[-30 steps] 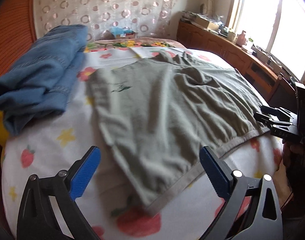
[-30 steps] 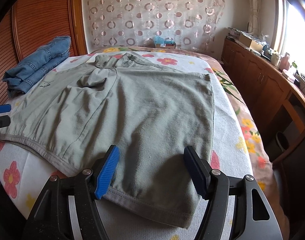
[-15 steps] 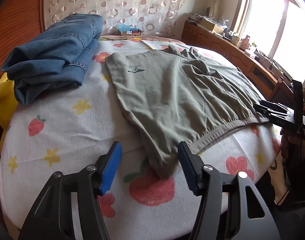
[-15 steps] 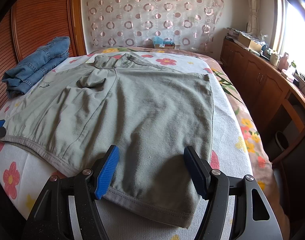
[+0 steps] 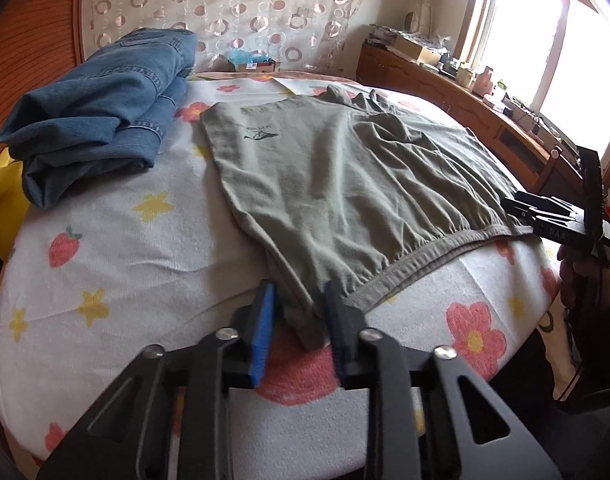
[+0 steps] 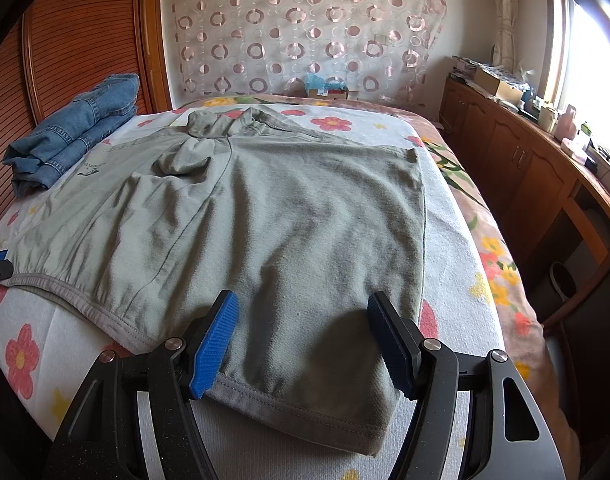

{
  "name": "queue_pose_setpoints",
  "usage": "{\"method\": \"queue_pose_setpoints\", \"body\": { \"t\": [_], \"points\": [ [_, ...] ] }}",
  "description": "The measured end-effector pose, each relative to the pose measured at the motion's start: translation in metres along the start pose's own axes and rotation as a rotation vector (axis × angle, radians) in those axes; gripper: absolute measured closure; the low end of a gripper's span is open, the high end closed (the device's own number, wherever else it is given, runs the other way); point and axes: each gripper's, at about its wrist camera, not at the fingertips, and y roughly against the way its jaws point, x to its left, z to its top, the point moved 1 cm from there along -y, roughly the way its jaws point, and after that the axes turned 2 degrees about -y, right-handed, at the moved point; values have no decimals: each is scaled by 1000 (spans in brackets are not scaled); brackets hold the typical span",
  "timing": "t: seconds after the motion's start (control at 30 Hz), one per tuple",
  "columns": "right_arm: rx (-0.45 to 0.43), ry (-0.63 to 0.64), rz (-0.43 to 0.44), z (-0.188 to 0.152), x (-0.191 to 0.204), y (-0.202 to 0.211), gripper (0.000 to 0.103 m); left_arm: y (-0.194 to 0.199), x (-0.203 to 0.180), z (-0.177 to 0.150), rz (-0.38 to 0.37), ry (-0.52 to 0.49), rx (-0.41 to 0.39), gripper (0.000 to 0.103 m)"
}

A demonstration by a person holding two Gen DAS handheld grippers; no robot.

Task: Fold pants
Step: 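Close the left gripper on the shorts' hem, then lift the hem with the left gripper, fold it over, open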

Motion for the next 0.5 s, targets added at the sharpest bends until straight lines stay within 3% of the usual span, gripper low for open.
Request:
{"method": "queue_pose_setpoints", "body": {
  "t": [0.03, 0.13, 0.5],
  "points": [
    [-1, 0, -1, 0, 0, 0, 34, -1, -1, 0, 0, -2, -1, 92],
    [-3, 0, -4, 0, 0, -1, 34, -1, -4, 2, 3, -6, -1, 96],
    [-33, 20, -9, 1, -1, 7, 34, 11, -32, 40, -20, -84, -70, 99]
  ]
}}
